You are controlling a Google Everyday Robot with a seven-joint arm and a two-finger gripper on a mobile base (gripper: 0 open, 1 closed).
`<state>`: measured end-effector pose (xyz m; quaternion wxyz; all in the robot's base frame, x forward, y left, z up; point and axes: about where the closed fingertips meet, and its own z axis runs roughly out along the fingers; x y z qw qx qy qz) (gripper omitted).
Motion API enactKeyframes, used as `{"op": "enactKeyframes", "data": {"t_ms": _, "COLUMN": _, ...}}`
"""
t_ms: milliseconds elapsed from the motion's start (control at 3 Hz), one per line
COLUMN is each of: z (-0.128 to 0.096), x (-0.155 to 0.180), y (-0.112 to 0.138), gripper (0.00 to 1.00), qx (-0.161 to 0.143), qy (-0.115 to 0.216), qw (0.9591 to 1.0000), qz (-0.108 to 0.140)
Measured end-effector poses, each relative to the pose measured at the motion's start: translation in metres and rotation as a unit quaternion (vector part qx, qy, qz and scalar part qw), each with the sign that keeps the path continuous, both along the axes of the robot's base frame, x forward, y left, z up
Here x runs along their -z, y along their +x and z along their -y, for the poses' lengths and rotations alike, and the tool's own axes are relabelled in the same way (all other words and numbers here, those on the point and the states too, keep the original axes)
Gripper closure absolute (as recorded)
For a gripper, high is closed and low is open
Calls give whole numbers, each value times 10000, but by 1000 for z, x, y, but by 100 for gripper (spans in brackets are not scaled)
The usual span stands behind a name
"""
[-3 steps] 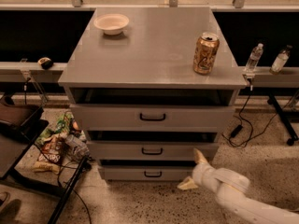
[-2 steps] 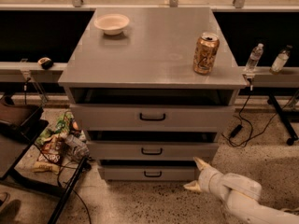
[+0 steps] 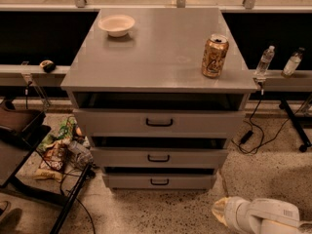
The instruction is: Close middle drawer
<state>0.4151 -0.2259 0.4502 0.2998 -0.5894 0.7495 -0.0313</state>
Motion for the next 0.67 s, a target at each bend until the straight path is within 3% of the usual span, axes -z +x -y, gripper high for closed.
{"op": "enactKeyframes", "data": {"t_ms": 333, "z": 23, "x": -21, "y": -44, "gripper": 96, "qx": 259, "qy": -391, "qw": 9976, "qz": -514}}
{"op": "enactKeyframes", "data": {"t_ms": 667, "z": 54, "x": -51, "y": -80, "gripper": 100, "qx": 458, "qy": -888, "qw": 9927, "qz": -682}}
